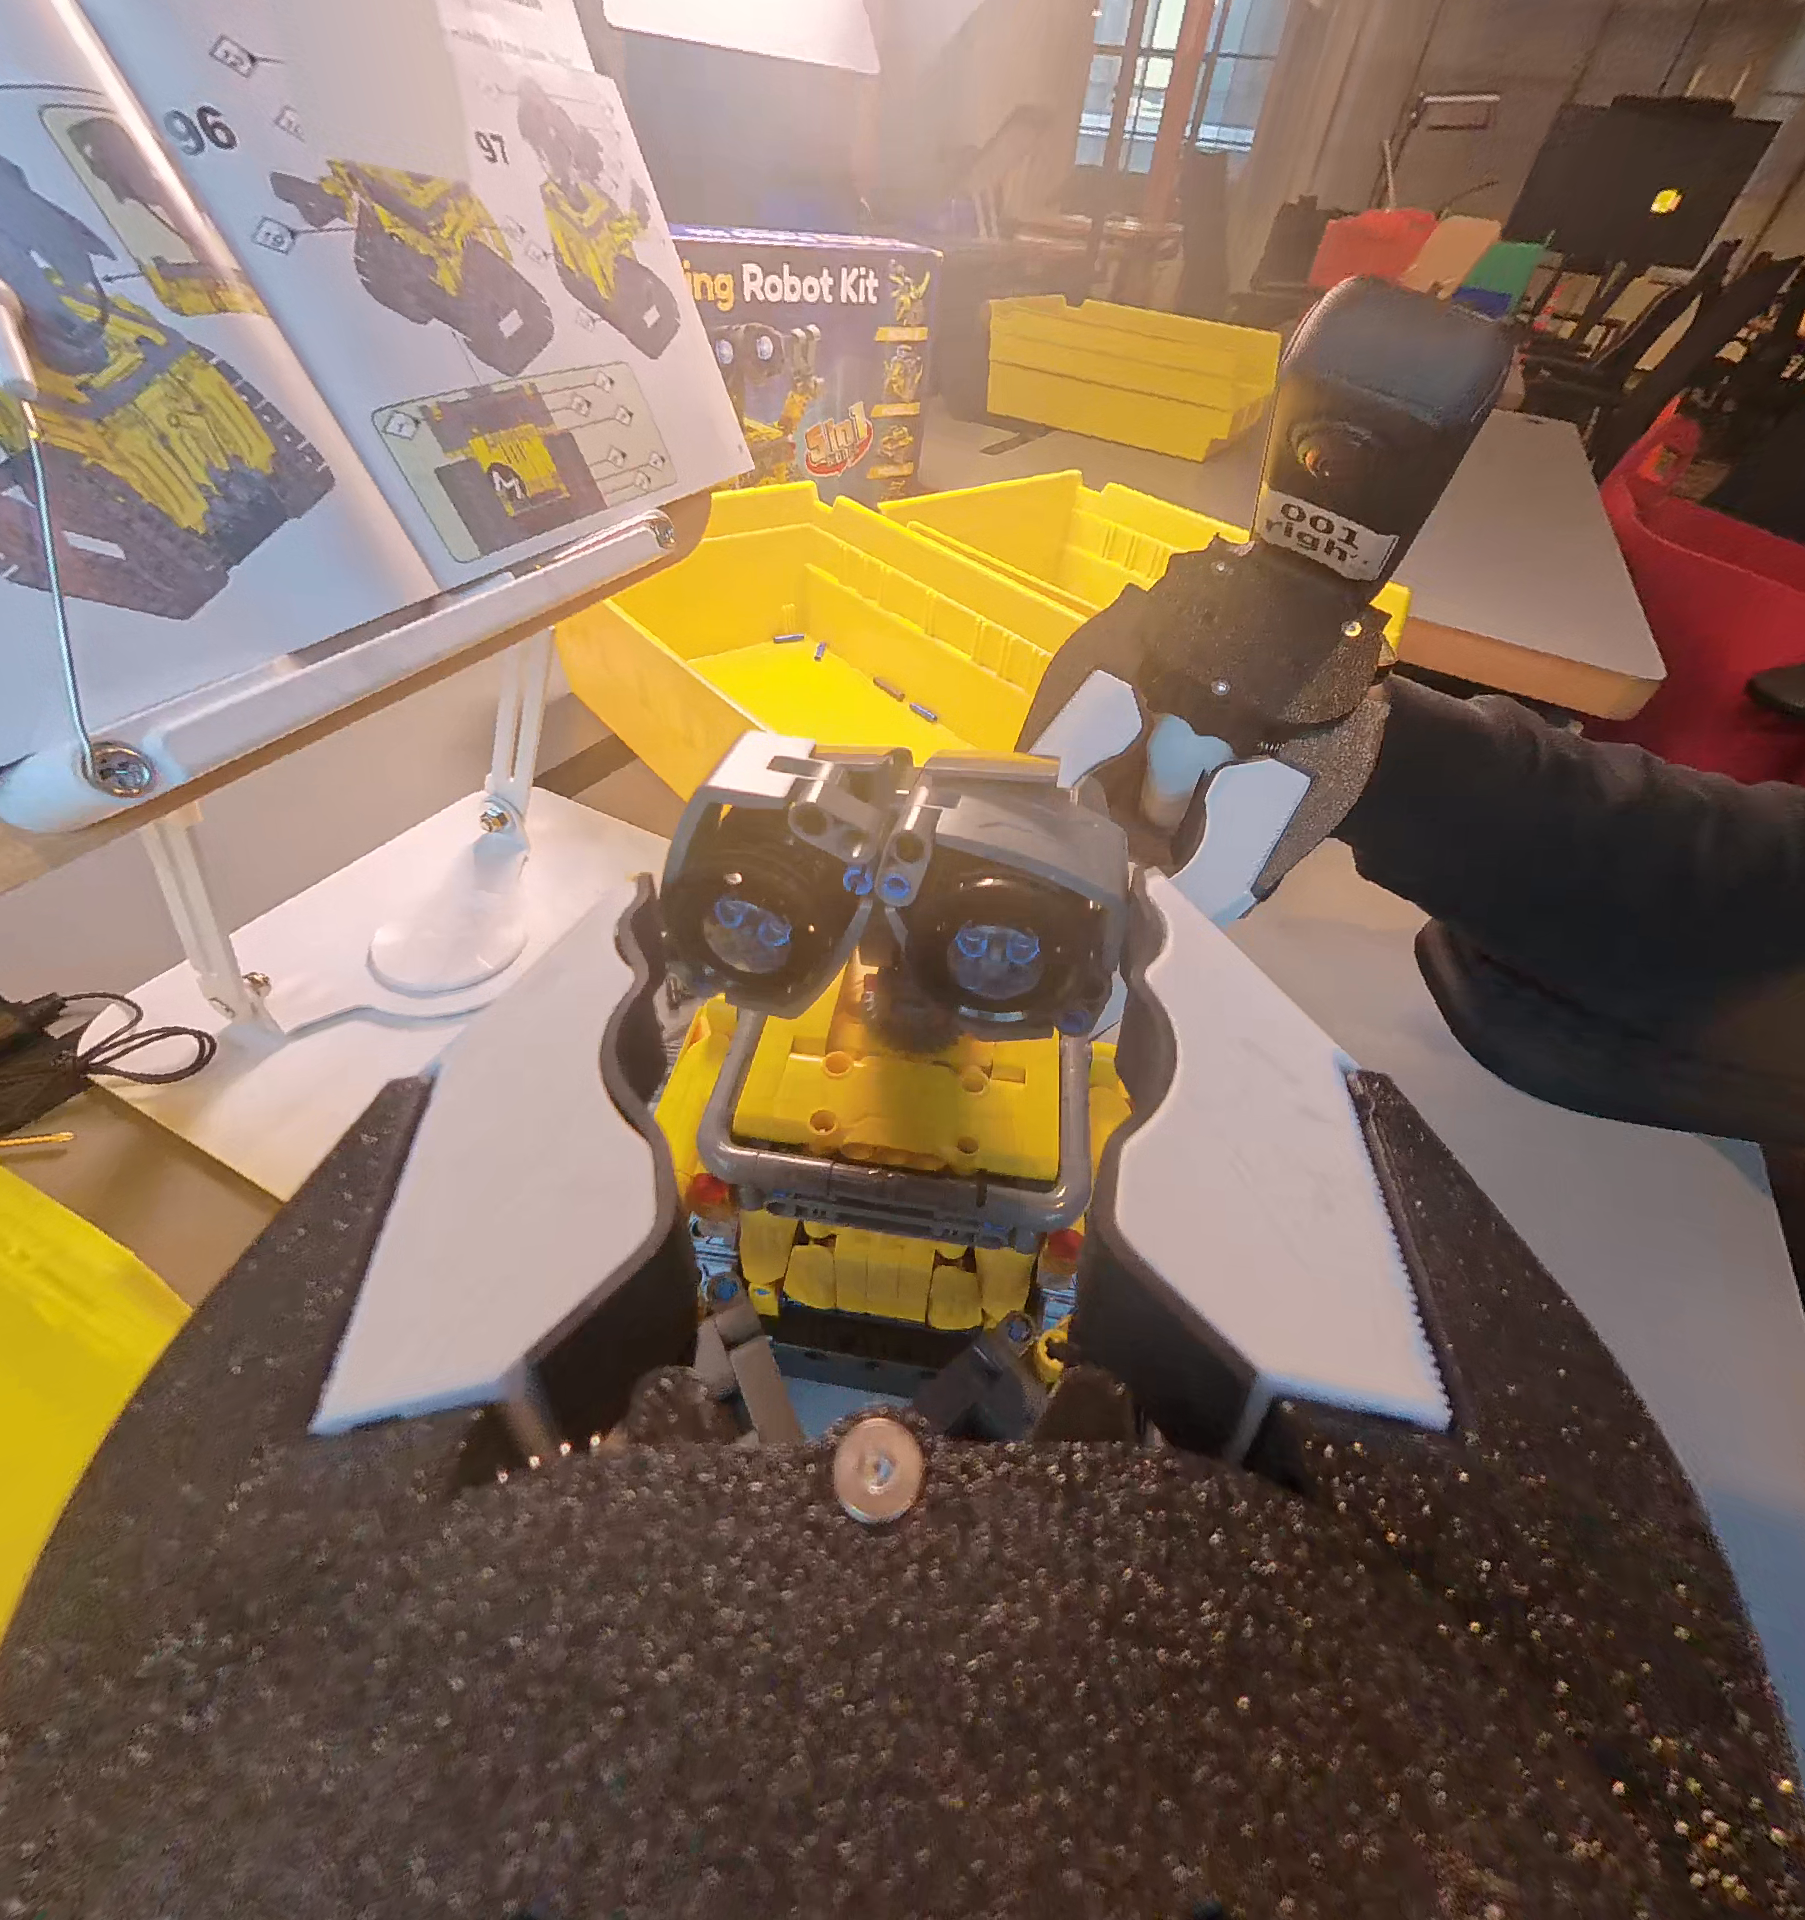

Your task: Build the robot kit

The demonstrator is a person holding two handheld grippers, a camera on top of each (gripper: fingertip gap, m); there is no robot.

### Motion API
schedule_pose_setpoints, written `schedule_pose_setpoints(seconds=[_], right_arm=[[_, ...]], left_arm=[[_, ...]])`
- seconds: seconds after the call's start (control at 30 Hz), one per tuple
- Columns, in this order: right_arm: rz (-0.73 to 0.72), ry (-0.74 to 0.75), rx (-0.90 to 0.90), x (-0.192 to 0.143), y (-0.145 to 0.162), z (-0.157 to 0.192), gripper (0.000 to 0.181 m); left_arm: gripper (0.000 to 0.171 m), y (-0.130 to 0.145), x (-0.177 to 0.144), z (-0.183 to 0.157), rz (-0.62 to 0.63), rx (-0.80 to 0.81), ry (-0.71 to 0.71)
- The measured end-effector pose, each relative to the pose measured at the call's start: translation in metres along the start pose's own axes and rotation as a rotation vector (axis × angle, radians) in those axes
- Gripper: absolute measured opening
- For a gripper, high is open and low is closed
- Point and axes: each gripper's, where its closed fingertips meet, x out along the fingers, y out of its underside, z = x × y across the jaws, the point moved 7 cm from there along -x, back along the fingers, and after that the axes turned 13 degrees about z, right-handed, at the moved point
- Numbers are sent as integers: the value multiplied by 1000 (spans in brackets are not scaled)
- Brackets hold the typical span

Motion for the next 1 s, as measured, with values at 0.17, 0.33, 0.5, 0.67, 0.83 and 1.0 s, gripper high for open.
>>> schedule_pose_setpoints(seconds=[0.17,0.33,0.5,0.67,0.83,1.0], right_arm=[[-19,-78,81,-2,-9,3,33],[-55,-197,154,-12,-15,8,31],[-130,-316,260,-15,-11,4,31],[-199,-373,339,-16,-5,-6,31],[-257,-385,414,-15,-5,-16,31],[-288,-382,453,-14,-5,-23,31]], left_arm=[[87,-5,-5,8,10,-108,54],[86,-8,-9,13,15,-196,149],[86,-13,-4,17,41,-232,176],[86,-19,3,26,69,-267,192],[85,-23,10,43,60,-325,238],[86,-22,16,55,36,-368,282]])
